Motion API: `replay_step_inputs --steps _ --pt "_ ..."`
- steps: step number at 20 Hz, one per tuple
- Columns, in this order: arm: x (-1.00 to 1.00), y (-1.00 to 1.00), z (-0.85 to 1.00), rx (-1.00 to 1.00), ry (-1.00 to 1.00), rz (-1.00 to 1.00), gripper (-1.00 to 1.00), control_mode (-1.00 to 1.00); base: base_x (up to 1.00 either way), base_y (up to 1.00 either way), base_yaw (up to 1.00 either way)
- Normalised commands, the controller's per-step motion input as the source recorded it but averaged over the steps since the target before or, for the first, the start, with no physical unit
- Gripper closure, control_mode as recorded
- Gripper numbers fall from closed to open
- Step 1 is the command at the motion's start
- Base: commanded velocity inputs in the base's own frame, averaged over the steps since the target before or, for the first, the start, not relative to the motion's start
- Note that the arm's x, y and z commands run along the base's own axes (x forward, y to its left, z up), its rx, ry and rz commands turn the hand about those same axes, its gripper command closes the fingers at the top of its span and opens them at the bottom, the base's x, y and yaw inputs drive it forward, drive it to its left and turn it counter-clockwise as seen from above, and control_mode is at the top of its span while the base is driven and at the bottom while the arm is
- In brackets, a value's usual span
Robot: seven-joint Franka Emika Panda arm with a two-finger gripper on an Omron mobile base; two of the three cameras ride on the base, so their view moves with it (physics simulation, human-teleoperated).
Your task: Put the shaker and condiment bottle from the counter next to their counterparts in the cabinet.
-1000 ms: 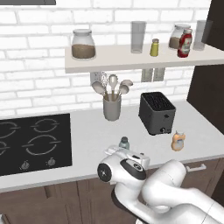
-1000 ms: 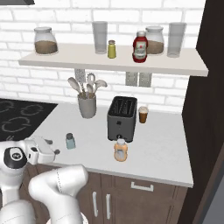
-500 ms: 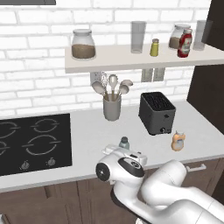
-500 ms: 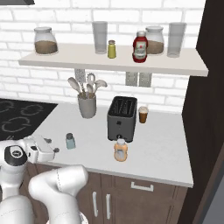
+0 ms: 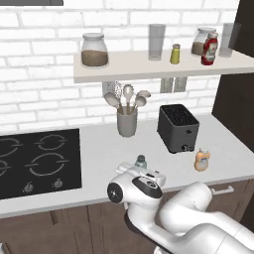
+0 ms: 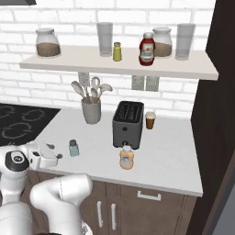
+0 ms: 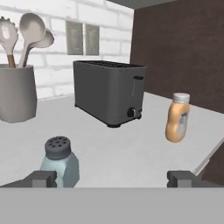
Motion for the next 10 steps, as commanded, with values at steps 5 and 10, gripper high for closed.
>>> replay_step_inputs --steps 5,10 --pt "0.19 0.00 -0.01 0.00 0.00 0.00 -1.00 -1.00 0.00 0.00 0.00" --pt "0.12 0.00 -0.08 0.00 0.00 0.00 -1.00 -1.00 0.00 0.00 0.00"
